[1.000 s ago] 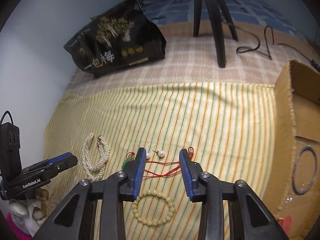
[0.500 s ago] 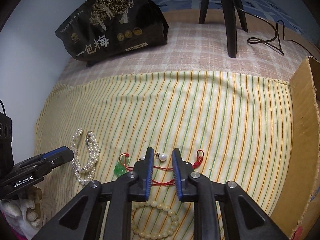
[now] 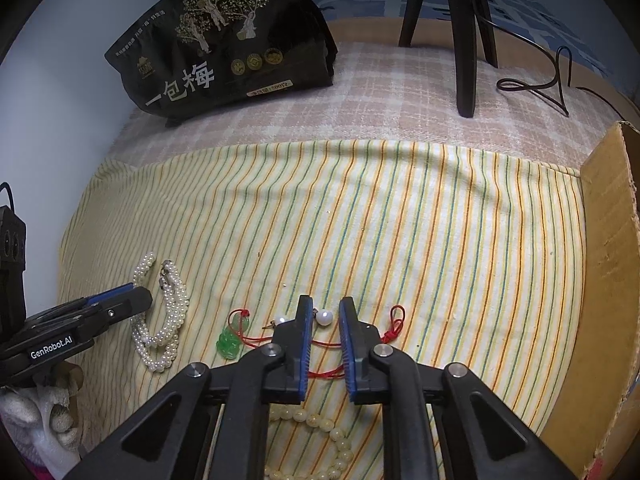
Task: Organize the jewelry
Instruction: 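Grasp the pearl necklace with the left tool while the right tool grasps the red-string pearl earring, then lift and carry the necklace with the left tool while the right tool carries the earring to the box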
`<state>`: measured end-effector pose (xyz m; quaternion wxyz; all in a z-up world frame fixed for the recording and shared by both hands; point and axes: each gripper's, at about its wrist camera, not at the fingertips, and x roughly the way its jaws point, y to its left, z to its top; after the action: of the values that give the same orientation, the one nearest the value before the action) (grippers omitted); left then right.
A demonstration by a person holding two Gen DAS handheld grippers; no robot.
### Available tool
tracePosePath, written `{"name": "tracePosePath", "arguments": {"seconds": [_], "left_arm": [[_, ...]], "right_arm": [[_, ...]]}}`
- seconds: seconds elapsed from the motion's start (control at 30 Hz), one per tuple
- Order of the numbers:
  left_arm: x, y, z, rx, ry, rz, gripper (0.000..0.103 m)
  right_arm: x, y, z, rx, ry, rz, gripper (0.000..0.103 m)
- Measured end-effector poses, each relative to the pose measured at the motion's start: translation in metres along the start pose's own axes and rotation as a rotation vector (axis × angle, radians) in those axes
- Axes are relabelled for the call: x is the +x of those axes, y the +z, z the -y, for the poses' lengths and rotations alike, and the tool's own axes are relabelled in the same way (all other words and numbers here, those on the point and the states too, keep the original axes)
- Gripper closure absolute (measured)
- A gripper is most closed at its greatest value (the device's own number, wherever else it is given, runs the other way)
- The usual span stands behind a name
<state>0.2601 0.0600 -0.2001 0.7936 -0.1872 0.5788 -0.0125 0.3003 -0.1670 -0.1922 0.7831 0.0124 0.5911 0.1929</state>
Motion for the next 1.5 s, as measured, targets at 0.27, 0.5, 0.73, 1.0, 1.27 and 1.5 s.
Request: {"name": "tracePosePath", "arguments": {"seconds": [0.27,0.5,0.73,1.0,1.27,1.5], "left_arm": [[0.003,-0.001,-0.002,0.007,0.059,0.008,0.086],[0.002,-0.002,-0.001,0.016,0.072,0.008,0.089],[-0.002,-0.001,-0.005,0.001,0.057,0.022,0.096],[-0.025,-0.002,-0.001,0.011,0.041,0.079,0.097],[-0.061,-0.006,0.018,0.059,0.015,0.165,0.097],[-0.092,-0.013,0.035,0.088,-0.022,0.226,0.097]], "right_arm": [[0.006,-0.001,-0.004,-0.006,-0.009,-0.002,0.092],[0.009,-0.003,-0.006,-0.029,-0.032,0.0,0.094],[0.008,-0.003,-0.008,-0.03,-0.04,0.016,0.095],[-0.012,-0.005,-0.001,-0.027,-0.034,0.05,0.095],[-0.041,-0.008,-0.005,-0.032,-0.024,0.097,0.095],[-0.067,-0.012,-0.009,-0.029,-0.002,0.132,0.095]]}}
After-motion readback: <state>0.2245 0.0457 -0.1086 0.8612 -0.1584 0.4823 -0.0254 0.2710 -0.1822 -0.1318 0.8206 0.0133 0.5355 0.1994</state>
